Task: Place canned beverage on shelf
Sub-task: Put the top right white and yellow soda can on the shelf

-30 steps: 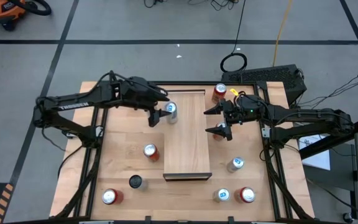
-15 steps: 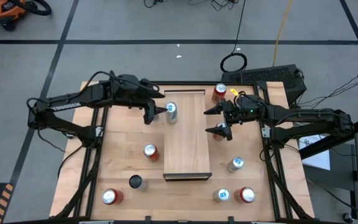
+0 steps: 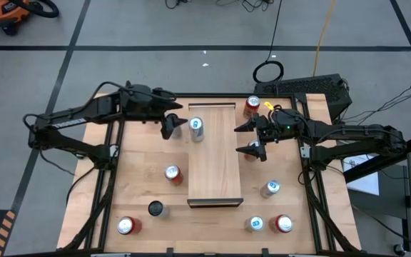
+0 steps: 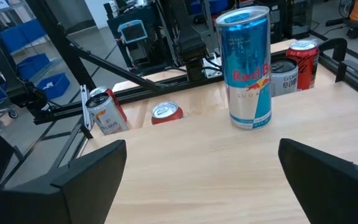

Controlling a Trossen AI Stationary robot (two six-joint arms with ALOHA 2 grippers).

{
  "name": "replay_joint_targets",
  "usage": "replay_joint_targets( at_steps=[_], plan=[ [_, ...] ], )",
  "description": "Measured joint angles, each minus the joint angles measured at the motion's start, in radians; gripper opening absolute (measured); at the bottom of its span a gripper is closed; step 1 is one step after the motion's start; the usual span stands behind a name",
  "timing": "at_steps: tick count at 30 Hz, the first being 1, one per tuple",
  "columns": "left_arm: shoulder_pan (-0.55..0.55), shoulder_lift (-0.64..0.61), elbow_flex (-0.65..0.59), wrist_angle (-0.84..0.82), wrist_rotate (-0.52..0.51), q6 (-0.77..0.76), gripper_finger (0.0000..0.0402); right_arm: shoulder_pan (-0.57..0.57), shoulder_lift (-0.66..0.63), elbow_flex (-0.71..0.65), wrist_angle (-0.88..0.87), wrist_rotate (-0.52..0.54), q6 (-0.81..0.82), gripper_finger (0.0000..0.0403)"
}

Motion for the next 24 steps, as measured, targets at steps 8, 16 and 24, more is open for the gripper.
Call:
replay_joint_targets(
  at_steps=[8, 16, 24],
  plan=[
    [0.0, -0.004, 0.0, -0.106, -0.072, -0.121, 0.0297, 0.0, 0.0, 0.0, 0.001, 0.0, 0.0, 0.04],
    [0.0, -0.008, 0.0, -0.24, -0.162, -0.259, 0.0297, 0.0, 0.0, 0.0, 0.0, 0.0, 0.0, 0.04],
    [0.0, -0.009, 0.0, -0.307, -0.301, -0.261, 0.0297, 0.0, 0.0, 0.0, -0.002, 0.044, 0.019, 0.04]
  ],
)
